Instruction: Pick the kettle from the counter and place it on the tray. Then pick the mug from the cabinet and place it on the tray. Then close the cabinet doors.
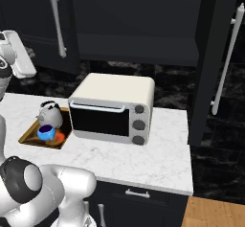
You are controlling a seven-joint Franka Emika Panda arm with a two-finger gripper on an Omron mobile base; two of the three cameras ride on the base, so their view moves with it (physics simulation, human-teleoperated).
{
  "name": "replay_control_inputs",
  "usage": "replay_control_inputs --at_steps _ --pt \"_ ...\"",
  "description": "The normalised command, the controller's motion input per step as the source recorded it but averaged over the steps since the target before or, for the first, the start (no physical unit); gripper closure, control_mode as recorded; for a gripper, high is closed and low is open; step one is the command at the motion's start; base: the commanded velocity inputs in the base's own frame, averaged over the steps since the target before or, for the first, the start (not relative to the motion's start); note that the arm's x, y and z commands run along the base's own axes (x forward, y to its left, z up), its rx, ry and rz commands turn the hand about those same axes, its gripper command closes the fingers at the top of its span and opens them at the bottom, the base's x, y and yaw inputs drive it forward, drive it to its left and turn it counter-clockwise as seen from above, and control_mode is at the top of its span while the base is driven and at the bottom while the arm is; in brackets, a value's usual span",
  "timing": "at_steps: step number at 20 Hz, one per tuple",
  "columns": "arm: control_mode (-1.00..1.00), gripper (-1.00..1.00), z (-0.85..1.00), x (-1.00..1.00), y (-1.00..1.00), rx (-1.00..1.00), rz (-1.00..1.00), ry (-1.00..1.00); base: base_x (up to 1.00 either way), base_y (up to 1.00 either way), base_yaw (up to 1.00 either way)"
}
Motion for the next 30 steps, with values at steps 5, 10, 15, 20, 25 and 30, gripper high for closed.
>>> replay_control_inputs --at_steps 5,10,15,20,25,30 --pt "-1.00 1.00 0.18 0.32 -1.00 0.00 0.00 0.00 0.00 0.00 0.00" --pt "-1.00 1.00 0.13 0.39 -1.00 0.00 0.00 0.00 0.00 0.00 0.00" --pt "-1.00 1.00 0.00 0.93 -0.77 0.10 0.03 0.00 0.00 0.00 0.00" --pt "-1.00 1.00 0.00 1.00 -0.34 0.15 0.11 -0.06 0.00 0.00 0.00" --pt "-1.00 1.00 0.00 1.00 -0.21 0.11 0.12 -0.06 0.00 0.00 0.00" --pt "-1.00 1.00 -0.09 1.00 -0.16 0.08 0.08 0.00 0.00 0.00 0.00"
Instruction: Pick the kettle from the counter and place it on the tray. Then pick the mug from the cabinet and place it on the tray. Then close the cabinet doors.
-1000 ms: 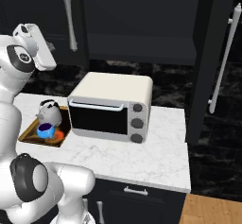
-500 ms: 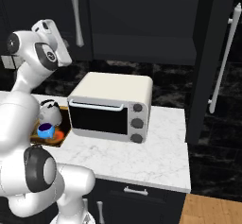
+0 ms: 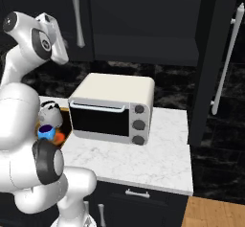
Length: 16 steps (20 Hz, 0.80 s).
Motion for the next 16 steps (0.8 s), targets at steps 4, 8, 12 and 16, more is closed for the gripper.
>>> replay_control_inputs --at_steps 4,8,12,16 --pt "-1.00 1.00 -0.62 0.59 -0.07 0.01 0.04 -0.19 0.00 0.00 0.00" --pt "-1.00 1.00 -0.54 -0.04 -0.36 0.00 0.01 -0.38 0.00 0.00 0.00" --pt "-1.00 1.00 -0.07 -0.47 -0.59 0.01 0.00 -0.35 0.00 0.00 0.00" --pt "-1.00 1.00 0.26 -1.00 -0.36 0.03 0.06 -0.21 0.00 0.00 0.00"
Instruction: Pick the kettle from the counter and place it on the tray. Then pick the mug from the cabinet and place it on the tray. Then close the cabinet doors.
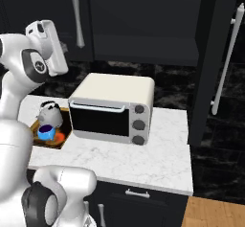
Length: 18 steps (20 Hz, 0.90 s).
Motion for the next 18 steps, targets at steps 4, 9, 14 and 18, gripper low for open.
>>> replay_control_inputs --at_steps 4,9,14,18 --pt "-1.00 1.00 0.31 -1.00 -0.17 0.03 0.14 -0.19 0.00 0.00 0.00" --pt "-1.00 1.00 0.09 -0.90 -0.58 0.17 0.05 -0.09 0.00 0.00 0.00" --pt "-1.00 1.00 0.00 -0.30 -0.71 0.28 0.00 0.00 0.00 0.00 0.00" --pt "-1.00 1.00 -0.06 -0.07 -0.57 0.22 0.00 0.01 0.00 0.00 0.00"
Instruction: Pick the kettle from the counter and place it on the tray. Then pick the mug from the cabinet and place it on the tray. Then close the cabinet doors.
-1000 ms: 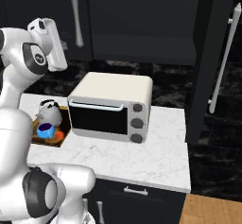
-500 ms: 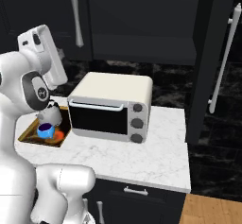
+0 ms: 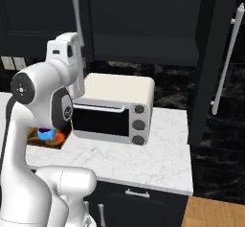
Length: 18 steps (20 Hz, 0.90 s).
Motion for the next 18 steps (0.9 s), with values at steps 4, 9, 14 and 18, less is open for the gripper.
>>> replay_control_inputs --at_steps 4,9,14,18 --pt "-1.00 1.00 -0.34 0.00 -0.36 0.10 0.00 0.01 0.00 0.00 0.00" --pt "-1.00 1.00 -0.45 0.00 -0.21 0.09 0.00 0.00 0.00 0.00 0.00" --pt "-1.00 1.00 -0.46 0.00 -0.33 0.14 0.00 0.00 0.00 0.00 0.00" --pt "-1.00 1.00 -0.52 0.00 -0.54 0.28 0.00 -0.01 0.00 0.00 0.00"
